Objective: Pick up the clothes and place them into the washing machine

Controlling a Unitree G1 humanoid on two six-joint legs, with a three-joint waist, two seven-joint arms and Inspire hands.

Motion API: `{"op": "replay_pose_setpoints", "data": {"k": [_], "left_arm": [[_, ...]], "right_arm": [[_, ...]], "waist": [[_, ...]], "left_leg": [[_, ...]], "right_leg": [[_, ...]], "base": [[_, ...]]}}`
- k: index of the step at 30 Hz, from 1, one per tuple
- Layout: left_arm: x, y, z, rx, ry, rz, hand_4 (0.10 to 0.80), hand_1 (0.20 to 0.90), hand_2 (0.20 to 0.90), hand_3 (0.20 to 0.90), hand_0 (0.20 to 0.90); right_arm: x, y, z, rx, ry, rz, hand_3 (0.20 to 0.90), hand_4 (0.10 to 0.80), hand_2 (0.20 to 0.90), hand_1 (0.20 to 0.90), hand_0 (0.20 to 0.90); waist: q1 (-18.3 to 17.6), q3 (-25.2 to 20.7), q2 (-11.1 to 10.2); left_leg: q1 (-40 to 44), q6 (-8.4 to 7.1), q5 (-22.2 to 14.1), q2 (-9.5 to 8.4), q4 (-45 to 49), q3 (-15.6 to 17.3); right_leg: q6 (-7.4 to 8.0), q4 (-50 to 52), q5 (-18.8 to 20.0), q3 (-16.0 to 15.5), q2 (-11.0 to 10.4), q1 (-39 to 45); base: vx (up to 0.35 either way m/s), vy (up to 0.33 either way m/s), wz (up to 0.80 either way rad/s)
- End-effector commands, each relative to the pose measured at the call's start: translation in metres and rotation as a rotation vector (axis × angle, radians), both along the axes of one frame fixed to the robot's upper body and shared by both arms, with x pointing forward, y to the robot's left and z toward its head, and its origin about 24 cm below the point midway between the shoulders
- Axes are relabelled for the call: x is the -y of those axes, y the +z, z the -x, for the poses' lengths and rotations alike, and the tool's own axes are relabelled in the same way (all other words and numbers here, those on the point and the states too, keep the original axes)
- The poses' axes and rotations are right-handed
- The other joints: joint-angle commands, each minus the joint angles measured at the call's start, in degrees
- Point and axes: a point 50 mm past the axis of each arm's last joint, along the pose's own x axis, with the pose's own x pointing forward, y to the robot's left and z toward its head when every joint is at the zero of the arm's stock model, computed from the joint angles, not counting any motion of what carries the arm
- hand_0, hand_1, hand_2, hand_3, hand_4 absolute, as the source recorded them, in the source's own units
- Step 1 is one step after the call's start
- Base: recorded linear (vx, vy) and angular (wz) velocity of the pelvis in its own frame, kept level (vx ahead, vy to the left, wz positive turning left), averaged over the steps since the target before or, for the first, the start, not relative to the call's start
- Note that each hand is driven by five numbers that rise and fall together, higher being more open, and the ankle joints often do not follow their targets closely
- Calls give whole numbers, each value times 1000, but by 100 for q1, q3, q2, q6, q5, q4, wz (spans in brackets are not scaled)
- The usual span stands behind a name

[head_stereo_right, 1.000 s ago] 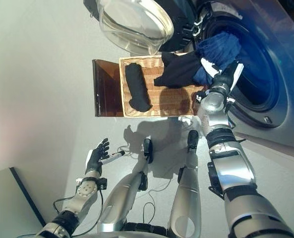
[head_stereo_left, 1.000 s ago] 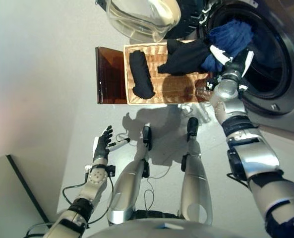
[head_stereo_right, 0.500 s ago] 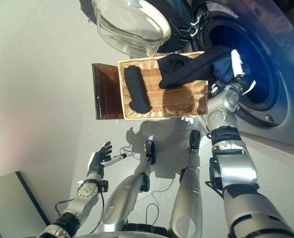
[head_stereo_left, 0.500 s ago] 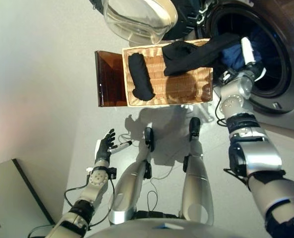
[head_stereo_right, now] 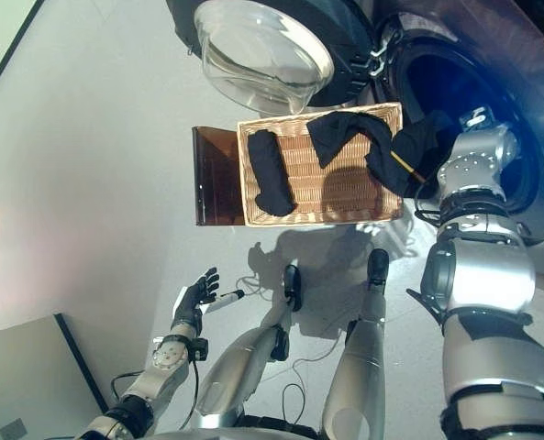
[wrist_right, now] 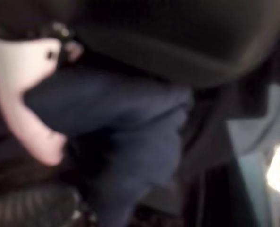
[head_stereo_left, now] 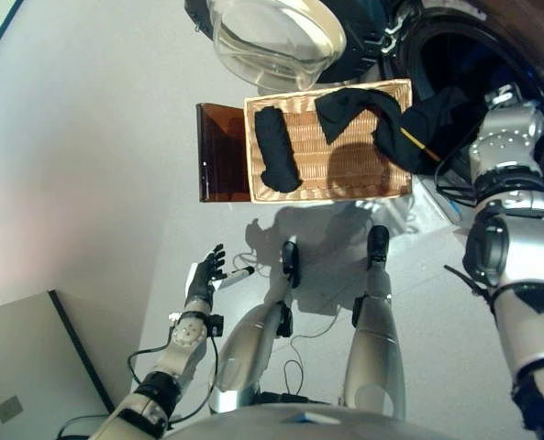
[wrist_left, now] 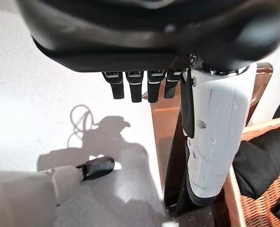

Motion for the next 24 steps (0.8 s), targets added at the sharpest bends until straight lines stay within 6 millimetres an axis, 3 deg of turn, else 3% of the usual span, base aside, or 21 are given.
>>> {"op": "replay_pose_setpoints", "data": {"k": [1, 4, 5, 6, 18, 24], "left_arm": [[-11, -15, 17, -72, 23, -38, 800, 900, 900, 900, 900], [-11, -17, 19, -80, 20, -45, 800, 900, 900, 900, 900], [-12, -18, 20, -84, 21, -50, 800, 900, 900, 900, 900], [-12, -18, 20, -83, 16, -52, 800, 900, 900, 900, 900], [-12, -14, 16, -63, 5, -65, 800, 900, 900, 900, 900], [-13, -13, 13, -54, 10, -65, 800, 900, 900, 900, 900]], "right_arm": [[54, 133, 72, 395, -316, 216, 200, 300, 200, 200, 200], [55, 137, 73, 348, -318, 259, 200, 300, 200, 200, 200], [56, 136, 73, 331, -319, 264, 389, 435, 389, 389, 389], [58, 136, 73, 295, -320, 278, 900, 800, 900, 900, 900], [57, 128, 63, 42, -292, 409, 900, 800, 900, 900, 900], [51, 122, 54, 1, -249, 455, 900, 800, 900, 900, 900]], "waist": [[-5, -540, 145], [1, -551, 139], [2, -557, 137], [1, -556, 132], [36, -503, 149], [36, -461, 129]], "left_leg": [[107, -447, -211, -180, -44, -135], [107, -449, -213, -190, -44, -142], [109, -451, -210, -189, -44, -147], [109, -453, -209, -192, -44, -150], [96, -448, -173, -178, -44, -137], [84, -444, -159, -172, -44, -115]], "right_leg": [[-113, 1127, -1329, -160, 243, 44], [-116, 1123, -1331, -157, 249, 55], [-118, 1122, -1330, -157, 252, 56], [-122, 1116, -1329, -152, 258, 58], [-146, 1138, -1316, -164, 265, 47], [-163, 1148, -1297, -144, 272, 15]], "base": [[0, 0, 0], [0, 0, 0], [0, 0, 0], [0, 0, 0], [0, 0, 0], [0, 0, 0]]}}
